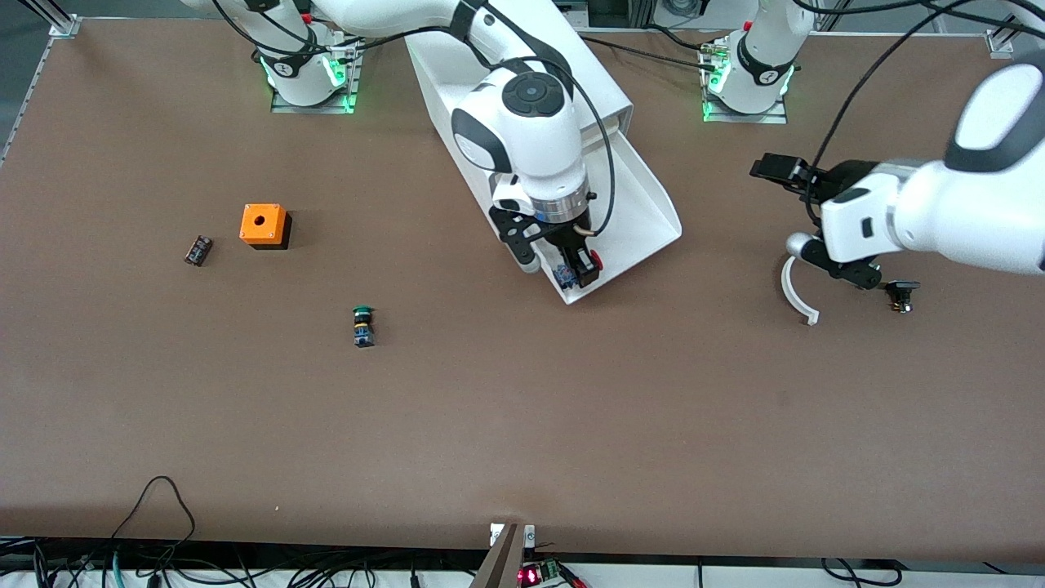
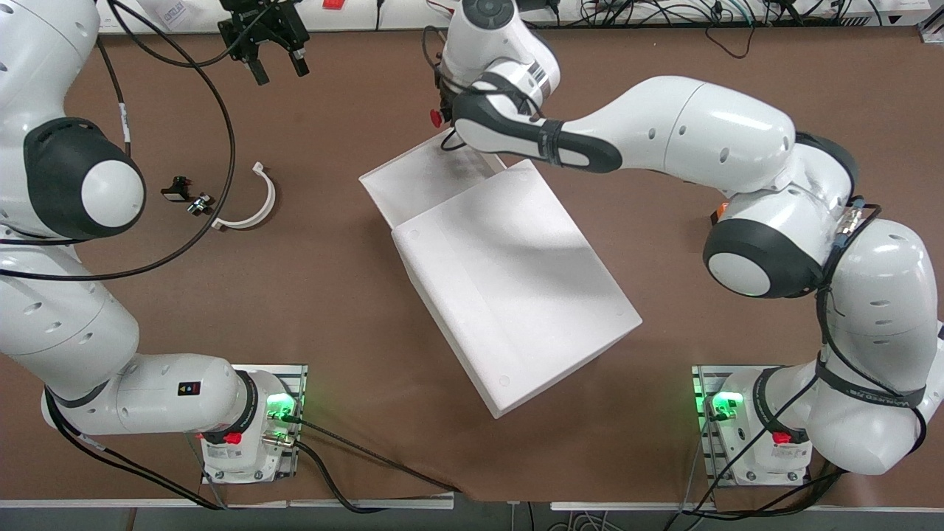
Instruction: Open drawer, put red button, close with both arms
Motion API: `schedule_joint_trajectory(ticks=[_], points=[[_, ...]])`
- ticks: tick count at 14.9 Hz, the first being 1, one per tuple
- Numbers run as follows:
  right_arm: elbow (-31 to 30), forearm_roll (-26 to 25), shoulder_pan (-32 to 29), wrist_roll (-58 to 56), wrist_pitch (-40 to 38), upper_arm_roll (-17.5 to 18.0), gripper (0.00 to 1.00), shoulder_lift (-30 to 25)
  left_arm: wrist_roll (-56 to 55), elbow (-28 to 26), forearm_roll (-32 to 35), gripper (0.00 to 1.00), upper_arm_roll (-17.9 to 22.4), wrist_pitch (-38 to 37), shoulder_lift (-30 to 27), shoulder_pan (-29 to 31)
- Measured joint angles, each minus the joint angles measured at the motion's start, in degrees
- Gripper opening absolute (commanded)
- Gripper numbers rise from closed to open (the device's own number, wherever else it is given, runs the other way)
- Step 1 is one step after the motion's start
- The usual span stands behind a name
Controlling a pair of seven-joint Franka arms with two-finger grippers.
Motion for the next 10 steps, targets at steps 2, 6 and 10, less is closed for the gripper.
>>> schedule_joint_trajectory(ticks=[2,6,10], points=[[0.0,-1.0,1.2,2.1,1.0,-0.1,0.00,1.5,-4.1,1.7,10.0,1.00,0.0,0.1,-0.2,-5.4],[0.0,-1.2,3.2,3.9,1.5,-1.2,0.00,2.7,-5.6,3.6,15.0,1.00,1.1,6.7,0.2,-6.5],[0.0,-1.2,4.5,4.4,2.2,-2.4,1.00,3.2,-5.6,3.7,15.0,1.00,1.5,10.9,1.5,-4.6]])
